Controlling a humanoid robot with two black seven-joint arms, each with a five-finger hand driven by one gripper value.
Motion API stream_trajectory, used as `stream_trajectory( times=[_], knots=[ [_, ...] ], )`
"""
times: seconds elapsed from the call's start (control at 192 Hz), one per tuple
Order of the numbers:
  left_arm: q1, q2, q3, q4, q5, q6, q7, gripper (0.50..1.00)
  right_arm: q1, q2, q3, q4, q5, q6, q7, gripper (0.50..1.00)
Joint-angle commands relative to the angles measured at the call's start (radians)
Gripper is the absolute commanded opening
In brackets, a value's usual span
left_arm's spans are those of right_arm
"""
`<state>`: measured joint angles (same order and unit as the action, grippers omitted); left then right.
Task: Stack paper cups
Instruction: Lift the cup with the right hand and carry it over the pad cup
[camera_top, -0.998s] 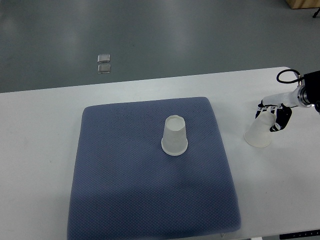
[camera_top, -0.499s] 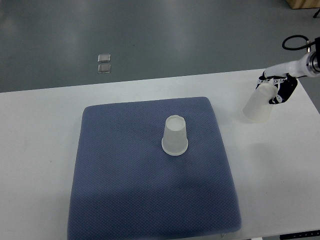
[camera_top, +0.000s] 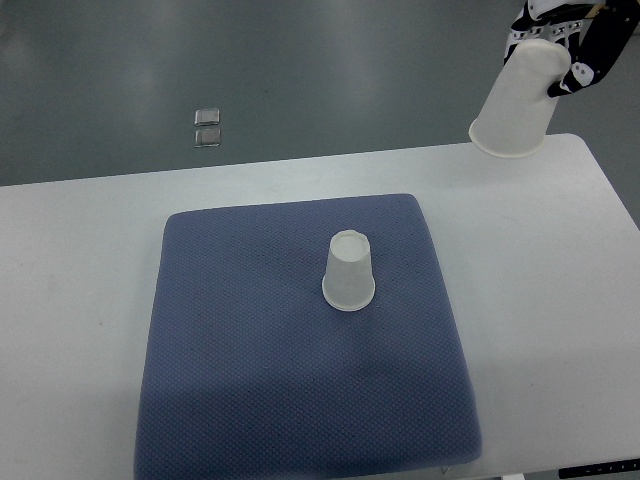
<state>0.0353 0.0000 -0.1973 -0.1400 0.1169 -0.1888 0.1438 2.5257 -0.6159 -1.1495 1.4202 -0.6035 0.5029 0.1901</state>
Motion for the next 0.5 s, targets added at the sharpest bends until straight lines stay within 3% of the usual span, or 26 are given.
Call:
stream_trajectory(
  times=[0.0,0.14,0.494],
  knots=[
    [0.000,0.000,0.001,0.000,0.000,0.000,0.000,1.000,0.013,0.024,0.002,0.014,0.013,-0.009,0.002,0.535],
    [0.002,0.000,-0.001,0.000,0.000,0.000,0.000,1.000,0.007,0.091,0.019,0.014,0.131,-0.044,0.002,0.535],
    [0.000,0.000,-0.001,0.000,0.000,0.000,0.000,1.000,-0.085,0.387,0.079,0.013,0.298,-0.176,0.000,0.535]
  ],
)
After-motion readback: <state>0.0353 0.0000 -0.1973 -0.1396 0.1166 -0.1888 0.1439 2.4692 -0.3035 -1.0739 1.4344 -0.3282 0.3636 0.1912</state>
